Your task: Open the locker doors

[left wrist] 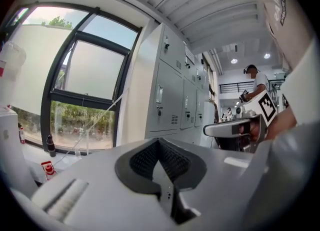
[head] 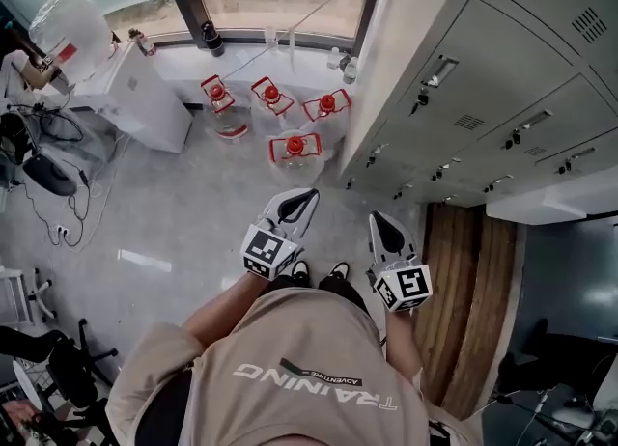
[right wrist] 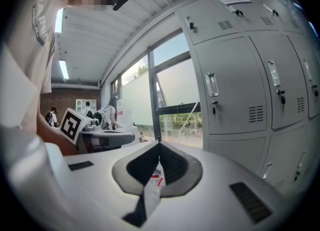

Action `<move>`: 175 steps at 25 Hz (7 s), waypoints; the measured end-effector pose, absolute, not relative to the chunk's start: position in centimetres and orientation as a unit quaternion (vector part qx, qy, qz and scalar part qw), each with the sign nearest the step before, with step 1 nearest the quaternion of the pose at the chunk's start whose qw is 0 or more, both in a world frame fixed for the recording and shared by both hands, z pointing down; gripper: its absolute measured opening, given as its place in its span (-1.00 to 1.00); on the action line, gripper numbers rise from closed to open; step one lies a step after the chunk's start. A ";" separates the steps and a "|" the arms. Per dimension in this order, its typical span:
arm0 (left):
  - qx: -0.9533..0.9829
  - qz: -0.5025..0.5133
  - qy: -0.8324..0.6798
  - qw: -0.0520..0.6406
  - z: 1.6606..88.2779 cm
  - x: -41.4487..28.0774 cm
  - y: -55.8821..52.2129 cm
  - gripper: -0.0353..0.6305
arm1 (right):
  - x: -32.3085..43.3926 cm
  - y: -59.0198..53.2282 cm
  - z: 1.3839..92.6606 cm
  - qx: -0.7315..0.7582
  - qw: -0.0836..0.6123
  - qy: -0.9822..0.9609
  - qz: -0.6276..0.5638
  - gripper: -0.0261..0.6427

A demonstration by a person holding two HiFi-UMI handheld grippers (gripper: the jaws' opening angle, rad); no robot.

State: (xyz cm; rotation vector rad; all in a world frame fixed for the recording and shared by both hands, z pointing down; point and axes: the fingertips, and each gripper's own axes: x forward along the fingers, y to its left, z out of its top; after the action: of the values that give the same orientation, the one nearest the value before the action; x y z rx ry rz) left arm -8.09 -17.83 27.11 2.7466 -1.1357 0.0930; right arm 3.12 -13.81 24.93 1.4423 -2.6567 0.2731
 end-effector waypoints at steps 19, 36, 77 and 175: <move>0.903 0.048 -0.422 0.059 27.2 -11.2 -20.6 -0.88 | 6.2 -16.7 27.5 0.480 0.066 -0.871 0.078 -0.89; 0.871 0.062 -0.484 0.060 30.8 -7.0 -15.8 -0.88 | 15.4 -10.8 34.8 0.476 0.083 -0.870 0.096 -0.89; 0.887 0.004 -0.459 0.053 79.6 -1.1 -24.8 -0.88 | 12.4 -36.2 95.3 0.494 0.099 -0.862 0.049 -0.89; 0.931 0.062 -0.358 0.043 85.1 10.9 -25.3 -0.88 | 35.0 -13.6 98.9 0.616 0.090 -0.778 0.087 -0.66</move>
State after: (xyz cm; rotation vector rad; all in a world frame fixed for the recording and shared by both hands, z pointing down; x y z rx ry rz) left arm 10.90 -25.27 85.08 2.8459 -1.0935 0.1898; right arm 35.04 -13.64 98.87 1.8308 -2.3134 0.2577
